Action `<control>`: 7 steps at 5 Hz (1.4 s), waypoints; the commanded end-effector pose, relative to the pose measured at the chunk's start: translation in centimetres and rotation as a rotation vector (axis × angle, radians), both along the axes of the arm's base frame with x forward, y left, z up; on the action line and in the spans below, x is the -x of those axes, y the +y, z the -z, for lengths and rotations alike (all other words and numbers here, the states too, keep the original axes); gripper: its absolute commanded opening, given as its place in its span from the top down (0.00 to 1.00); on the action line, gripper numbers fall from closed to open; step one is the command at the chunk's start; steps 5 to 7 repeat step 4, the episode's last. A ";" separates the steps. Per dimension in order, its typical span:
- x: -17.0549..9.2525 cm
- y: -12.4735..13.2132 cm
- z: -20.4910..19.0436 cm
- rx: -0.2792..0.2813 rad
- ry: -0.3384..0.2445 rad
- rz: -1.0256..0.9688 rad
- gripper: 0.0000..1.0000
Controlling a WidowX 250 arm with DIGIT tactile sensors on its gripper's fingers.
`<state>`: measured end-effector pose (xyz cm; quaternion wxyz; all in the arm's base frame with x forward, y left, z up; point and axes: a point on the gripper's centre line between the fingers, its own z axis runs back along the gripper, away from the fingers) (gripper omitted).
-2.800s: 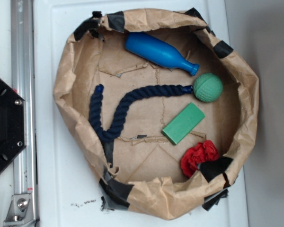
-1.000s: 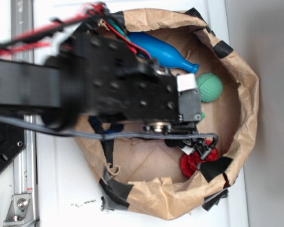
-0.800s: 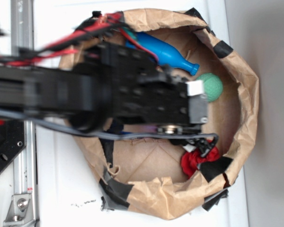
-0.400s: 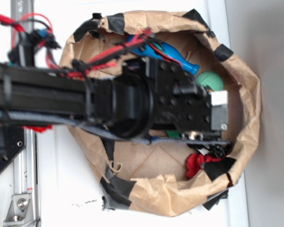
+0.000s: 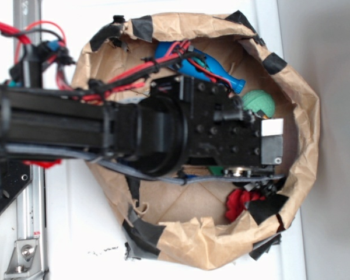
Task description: Grab the green block.
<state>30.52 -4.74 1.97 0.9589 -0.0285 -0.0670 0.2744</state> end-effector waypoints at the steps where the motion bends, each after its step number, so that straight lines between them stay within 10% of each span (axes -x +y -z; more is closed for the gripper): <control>1: 0.8 4.7 -11.0 0.019 -0.134 0.462 1.00; 2: 3.0 3.8 -15.2 -0.082 -0.117 0.511 1.00; 7: 4.4 3.6 -16.3 -0.119 -0.097 0.447 1.00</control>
